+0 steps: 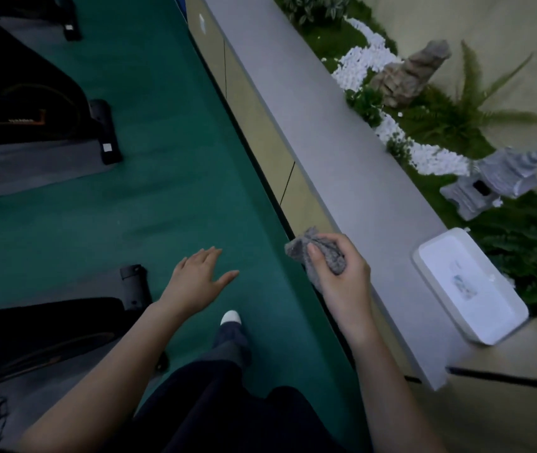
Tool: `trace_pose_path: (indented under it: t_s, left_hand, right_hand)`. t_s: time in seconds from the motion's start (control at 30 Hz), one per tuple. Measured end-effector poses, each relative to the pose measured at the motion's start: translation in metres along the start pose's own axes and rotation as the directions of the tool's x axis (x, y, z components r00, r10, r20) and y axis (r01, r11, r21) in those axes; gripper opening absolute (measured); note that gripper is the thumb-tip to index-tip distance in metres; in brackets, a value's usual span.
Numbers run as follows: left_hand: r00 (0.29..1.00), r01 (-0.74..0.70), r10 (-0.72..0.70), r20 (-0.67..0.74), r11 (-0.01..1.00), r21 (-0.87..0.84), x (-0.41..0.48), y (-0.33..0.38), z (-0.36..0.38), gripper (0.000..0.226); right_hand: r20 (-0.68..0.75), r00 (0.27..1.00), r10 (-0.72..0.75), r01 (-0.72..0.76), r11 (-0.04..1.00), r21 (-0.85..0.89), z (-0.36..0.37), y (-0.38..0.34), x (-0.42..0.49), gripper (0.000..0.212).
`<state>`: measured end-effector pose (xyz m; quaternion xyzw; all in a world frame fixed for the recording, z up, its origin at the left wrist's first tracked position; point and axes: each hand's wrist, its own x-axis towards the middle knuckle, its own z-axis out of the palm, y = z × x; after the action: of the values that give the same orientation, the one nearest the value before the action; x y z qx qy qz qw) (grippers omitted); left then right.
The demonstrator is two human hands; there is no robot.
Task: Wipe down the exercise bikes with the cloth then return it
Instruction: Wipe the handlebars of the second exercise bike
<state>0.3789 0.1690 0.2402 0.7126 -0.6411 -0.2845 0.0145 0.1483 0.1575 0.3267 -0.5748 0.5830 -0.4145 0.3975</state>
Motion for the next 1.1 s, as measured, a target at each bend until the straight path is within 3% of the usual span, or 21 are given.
trace_pose_path:
  t_s: [0.23, 0.47, 0.63, 0.83, 0.97, 1.1]
  left_hand:
    - [0.996, 0.062, -0.063, 0.069, 0.998, 0.016, 0.085, -0.022, -0.048, 0.078]
    - [0.969, 0.238, -0.243, -0.036, 0.965, -0.113, 0.106, -0.064, -0.072, 0.077]
    - [0.885, 0.413, -0.452, -0.115, 0.874, -0.255, 0.119, -0.090, -0.085, 0.073]
    - [0.756, 0.560, -0.633, -0.170, 0.758, -0.335, 0.166, -0.096, -0.117, 0.069]
    - [0.694, 0.608, -0.684, -0.226, 0.724, -0.325, 0.208, -0.086, -0.143, 0.067]
    - [0.648, 0.638, -0.709, -0.280, 0.705, -0.310, 0.244, -0.080, -0.166, 0.067]
  right_hand:
    - [-0.029, 0.996, 0.080, -0.080, 0.997, 0.010, 0.035, -0.010, 0.098, 0.008]
    - [0.200, 0.977, 0.074, -0.075, 0.997, -0.005, 0.098, -0.025, 0.183, 0.010]
    - [0.409, 0.913, 0.002, 0.009, 1.000, -0.025, 0.155, -0.034, 0.250, 0.008]
    - [0.618, 0.777, -0.119, 0.150, 0.989, 0.002, 0.205, -0.044, 0.339, 0.005]
    - [0.686, 0.712, -0.149, 0.190, 0.982, 0.016, 0.222, -0.047, 0.403, 0.005]
    - [0.706, 0.694, -0.144, 0.199, 0.980, 0.004, 0.242, -0.048, 0.460, 0.005]
